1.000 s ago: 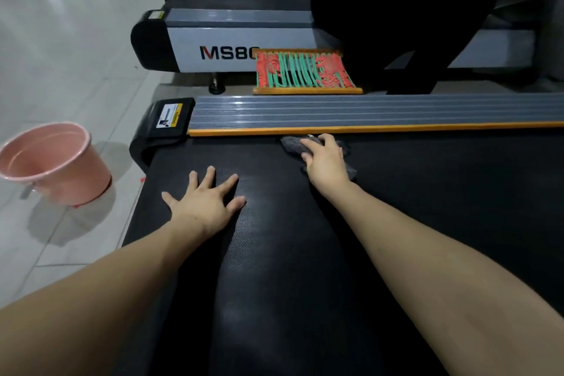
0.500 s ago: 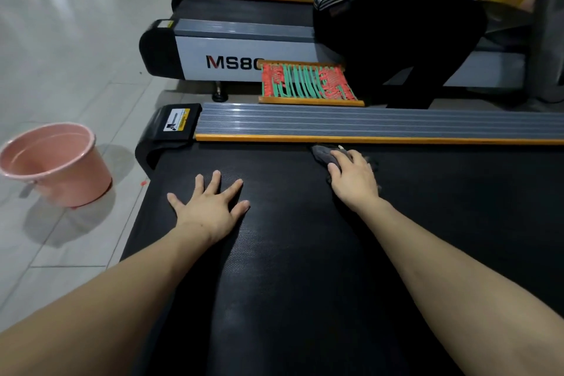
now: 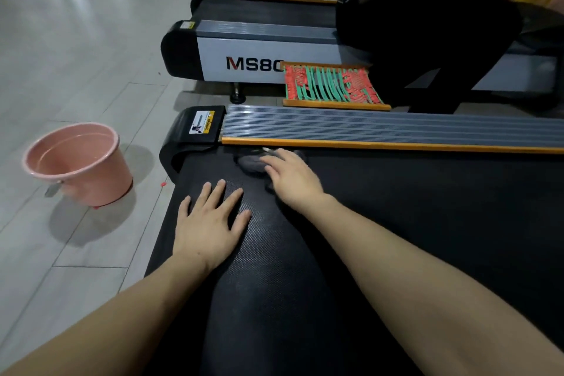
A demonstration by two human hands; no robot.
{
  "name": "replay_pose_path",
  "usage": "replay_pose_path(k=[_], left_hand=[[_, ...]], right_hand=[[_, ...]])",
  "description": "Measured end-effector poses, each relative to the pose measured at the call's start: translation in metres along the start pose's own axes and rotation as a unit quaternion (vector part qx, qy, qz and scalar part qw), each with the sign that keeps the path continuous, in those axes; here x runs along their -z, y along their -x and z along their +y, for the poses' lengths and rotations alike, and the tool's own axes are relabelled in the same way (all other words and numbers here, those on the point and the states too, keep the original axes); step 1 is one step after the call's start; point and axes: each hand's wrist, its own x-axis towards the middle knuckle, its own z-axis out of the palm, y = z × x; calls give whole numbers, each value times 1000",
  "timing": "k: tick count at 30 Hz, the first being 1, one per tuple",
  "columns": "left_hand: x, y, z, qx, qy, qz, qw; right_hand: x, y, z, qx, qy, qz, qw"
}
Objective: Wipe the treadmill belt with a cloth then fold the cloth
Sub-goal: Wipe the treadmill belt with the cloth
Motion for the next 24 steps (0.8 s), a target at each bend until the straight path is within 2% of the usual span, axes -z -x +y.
replay_pose_path(k=[2,6,8,11,14,18,21,23,24], left_hand=[[5,1,-7,-15,10,-12,1000],[9,19,-21,8,19,-14,1000],[7,26,-21,17,15,-14,1000],[6,26,-18,22,32,7,999],[2,26,-20,19,42,24,999],[1,26,-22,17,43,45,998],[1,28,-24,19,49,48,997],[2,29,-24,22,57,60,996],[2,29,-23,20,57,64,996]], right_hand=[[20,16,44,-22,2,35,999],[65,65,120,-175,27,87,980],[68,71,123,-215,44,98,971],[50,54,93,-242,94,111,959],[20,26,34,-206,90,88,970],[-20,-5,-51,-40,37,14,998],[-4,-1,-30,19,1,-20,1000],[21,15,18,-9,16,18,1000],[36,25,48,-51,32,44,997]])
